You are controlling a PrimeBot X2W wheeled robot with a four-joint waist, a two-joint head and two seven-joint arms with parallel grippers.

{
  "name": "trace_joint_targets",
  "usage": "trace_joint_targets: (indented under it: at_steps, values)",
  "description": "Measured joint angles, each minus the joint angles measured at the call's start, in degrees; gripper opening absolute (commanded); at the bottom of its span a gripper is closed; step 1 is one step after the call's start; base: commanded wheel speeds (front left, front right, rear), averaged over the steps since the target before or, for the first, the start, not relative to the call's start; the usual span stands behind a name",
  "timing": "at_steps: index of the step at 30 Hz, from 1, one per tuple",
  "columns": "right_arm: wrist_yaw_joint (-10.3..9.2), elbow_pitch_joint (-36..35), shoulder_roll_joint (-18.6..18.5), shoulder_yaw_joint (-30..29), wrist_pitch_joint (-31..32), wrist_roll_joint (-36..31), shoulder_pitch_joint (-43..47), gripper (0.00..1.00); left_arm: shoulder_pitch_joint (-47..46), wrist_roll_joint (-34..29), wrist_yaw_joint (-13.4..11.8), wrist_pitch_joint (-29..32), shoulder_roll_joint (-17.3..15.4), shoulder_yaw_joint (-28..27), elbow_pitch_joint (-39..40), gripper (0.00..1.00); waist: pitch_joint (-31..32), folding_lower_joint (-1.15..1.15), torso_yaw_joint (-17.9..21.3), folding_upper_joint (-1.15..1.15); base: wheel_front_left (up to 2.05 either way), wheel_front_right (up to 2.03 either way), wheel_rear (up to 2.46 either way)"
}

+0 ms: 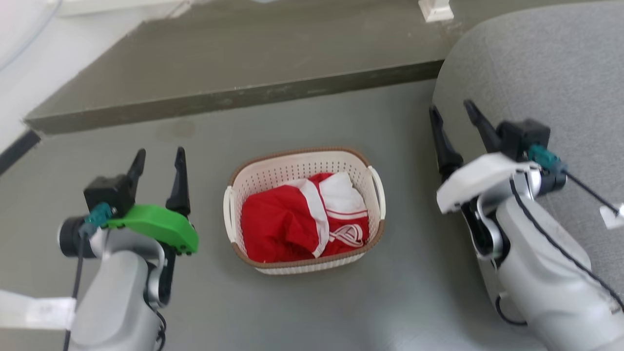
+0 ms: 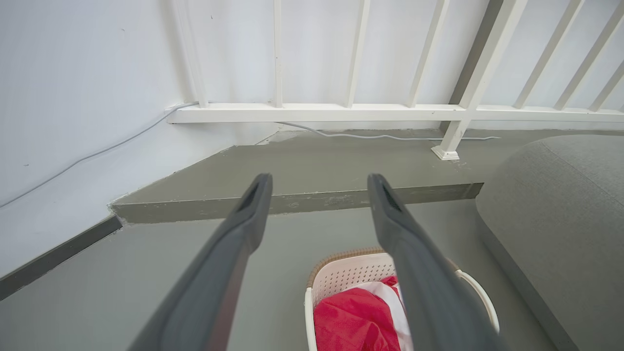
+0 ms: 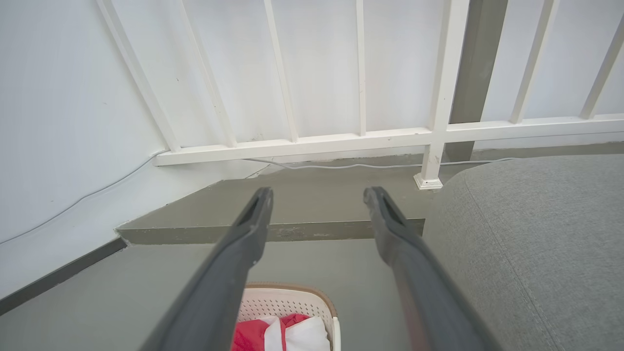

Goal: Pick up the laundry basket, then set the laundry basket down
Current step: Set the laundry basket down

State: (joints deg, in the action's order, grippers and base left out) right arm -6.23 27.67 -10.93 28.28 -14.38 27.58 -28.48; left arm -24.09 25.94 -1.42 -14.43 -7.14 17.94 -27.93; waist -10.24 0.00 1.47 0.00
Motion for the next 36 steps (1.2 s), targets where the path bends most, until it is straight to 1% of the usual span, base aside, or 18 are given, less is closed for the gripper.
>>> trace_joint_targets:
  at_steps: [2, 4, 5, 11, 25, 36]
  values:
    - [-0.01, -1.24, -0.11, -0.63, -0.03, -0.51, 2.09, 1.0, 1.66, -0.34, -0.66, 0.0, 0.4, -0.22, 1.59, 1.0, 0.92, 0.0, 0.04, 0.0, 0.0, 0.0, 0.0]
    - [-0.05, -2.08, -0.15, -1.09, -0.03, -0.96, 3.98, 1.0, 3.31, -1.11, -0.93, 0.0, 0.58, -0.35, 2.94, 1.0, 1.76, 0.0, 0.05, 0.0, 0.0, 0.0, 0.0]
    - [-0.4, -2.47, -0.14, -1.23, -0.04, -1.04, 4.93, 1.0, 4.26, -1.47, -1.2, 0.0, 0.65, -0.36, 3.48, 1.0, 2.18, 0.0, 0.04, 0.0, 0.0, 0.0, 0.0]
    - [-0.44, -4.69, -0.05, -1.85, -0.04, -2.88, 10.29, 1.0, 10.18, -2.22, -2.19, 0.0, 0.91, -0.69, 6.3, 1.0, 4.51, 0.0, -0.02, 0.0, 0.0, 0.0, 0.0]
    - [-0.87, -8.94, 0.12, -3.93, -0.03, -4.49, 20.34, 1.0, 19.43, -3.57, -3.16, 0.0, 1.21, -0.37, 12.44, 1.0, 8.8, 0.0, -0.38, 0.0, 0.0, 0.0, 0.0]
    - [-0.92, -12.13, 0.08, -5.98, -0.03, -6.05, 25.27, 1.0, 23.86, -5.34, -3.65, 0.0, 1.24, -0.87, 17.15, 1.0, 9.52, 0.0, -0.34, 0.0, 0.0, 0.0, 0.0]
